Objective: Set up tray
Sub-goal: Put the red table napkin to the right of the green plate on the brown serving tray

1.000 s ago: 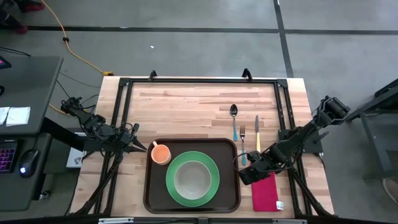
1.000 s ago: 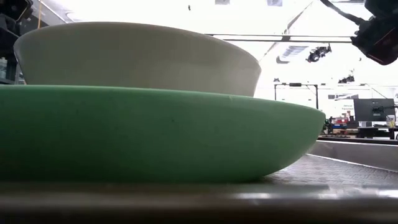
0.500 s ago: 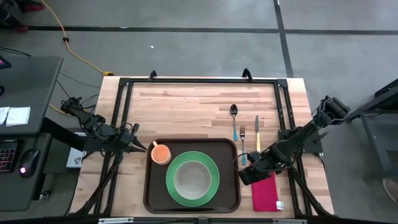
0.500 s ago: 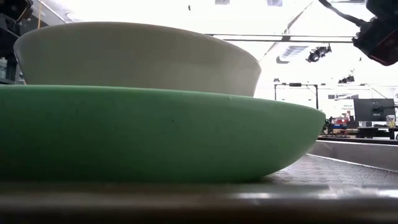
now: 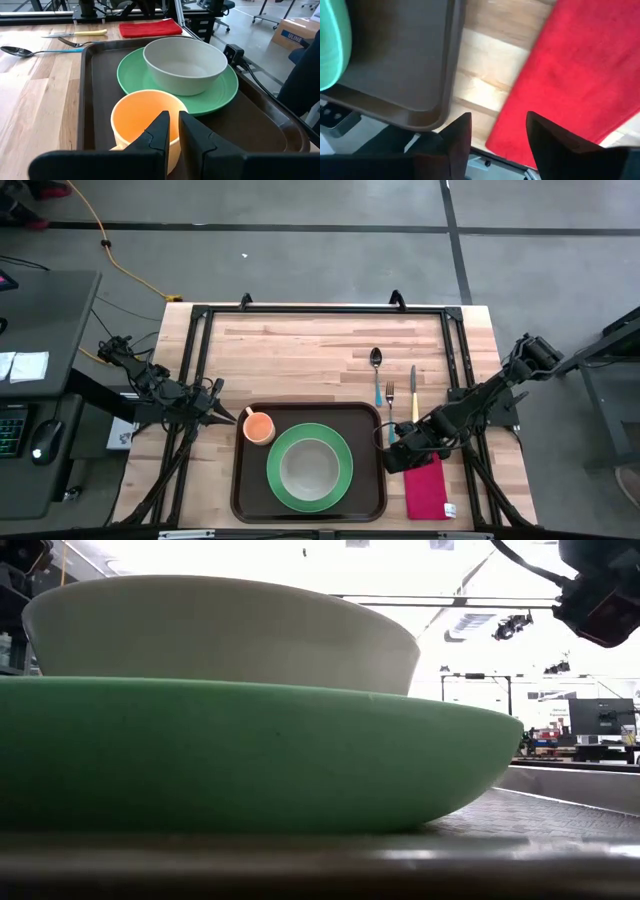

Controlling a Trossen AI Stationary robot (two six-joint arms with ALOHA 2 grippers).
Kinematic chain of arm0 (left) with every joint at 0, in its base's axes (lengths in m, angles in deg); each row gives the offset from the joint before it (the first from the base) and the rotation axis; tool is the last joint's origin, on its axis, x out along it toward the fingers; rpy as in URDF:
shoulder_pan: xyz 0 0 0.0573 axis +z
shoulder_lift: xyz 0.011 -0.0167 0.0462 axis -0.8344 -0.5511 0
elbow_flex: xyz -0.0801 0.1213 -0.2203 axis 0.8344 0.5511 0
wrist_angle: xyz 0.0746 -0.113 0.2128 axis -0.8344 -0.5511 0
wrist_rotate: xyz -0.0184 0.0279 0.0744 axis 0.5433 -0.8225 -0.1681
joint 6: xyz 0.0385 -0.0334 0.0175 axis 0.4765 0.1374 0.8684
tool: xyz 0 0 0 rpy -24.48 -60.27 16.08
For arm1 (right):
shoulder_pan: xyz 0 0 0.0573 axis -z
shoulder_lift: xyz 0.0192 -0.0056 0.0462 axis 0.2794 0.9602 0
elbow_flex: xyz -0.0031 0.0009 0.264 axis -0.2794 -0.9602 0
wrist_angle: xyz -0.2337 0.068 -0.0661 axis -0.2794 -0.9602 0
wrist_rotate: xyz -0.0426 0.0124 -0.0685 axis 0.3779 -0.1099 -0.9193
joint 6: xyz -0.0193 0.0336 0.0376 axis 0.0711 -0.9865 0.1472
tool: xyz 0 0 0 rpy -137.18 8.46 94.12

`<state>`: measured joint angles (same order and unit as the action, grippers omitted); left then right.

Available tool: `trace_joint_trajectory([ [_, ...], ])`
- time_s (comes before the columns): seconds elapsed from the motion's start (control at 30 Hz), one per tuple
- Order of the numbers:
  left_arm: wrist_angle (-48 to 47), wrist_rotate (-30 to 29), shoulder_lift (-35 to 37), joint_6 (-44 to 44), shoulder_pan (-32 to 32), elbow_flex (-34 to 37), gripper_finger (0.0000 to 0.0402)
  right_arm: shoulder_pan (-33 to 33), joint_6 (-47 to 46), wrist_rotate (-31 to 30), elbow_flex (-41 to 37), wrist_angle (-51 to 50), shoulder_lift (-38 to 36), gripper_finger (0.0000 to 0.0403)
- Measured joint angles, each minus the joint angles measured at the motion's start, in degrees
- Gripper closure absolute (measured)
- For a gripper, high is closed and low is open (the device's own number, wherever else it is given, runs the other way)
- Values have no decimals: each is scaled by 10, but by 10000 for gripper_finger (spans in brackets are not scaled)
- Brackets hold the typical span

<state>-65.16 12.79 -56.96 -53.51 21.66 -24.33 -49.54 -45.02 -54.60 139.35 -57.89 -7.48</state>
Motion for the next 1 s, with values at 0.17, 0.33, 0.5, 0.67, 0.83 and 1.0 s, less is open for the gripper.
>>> trace_joint_trajectory([
  [0.17, -2, 0, 0, 0, 0, 0, 330, 0, -4, 7, 0, 1, 0, 232],
  [0.33, -3, 0, 0, 3, 0, 0, 330, 0, -13, 12, 0, 4, 6, 243],
  [0.5, -3, 0, 0, 5, 0, 0, 330, 0, -12, 50, 0, 48, 46, 255],
  [0.67, -3, 0, 0, 5, 0, 0, 330, 0, -12, 67, 0, 62, 83, 258],
  [0.83, -3, 0, 0, 5, 0, 0, 330, 0, -15, 67, 0, 60, 99, 254],
  [1.0, -3, 0, 0, 5, 0, 0, 330, 0, -10, 66, 0, 40, 112, 257],
])
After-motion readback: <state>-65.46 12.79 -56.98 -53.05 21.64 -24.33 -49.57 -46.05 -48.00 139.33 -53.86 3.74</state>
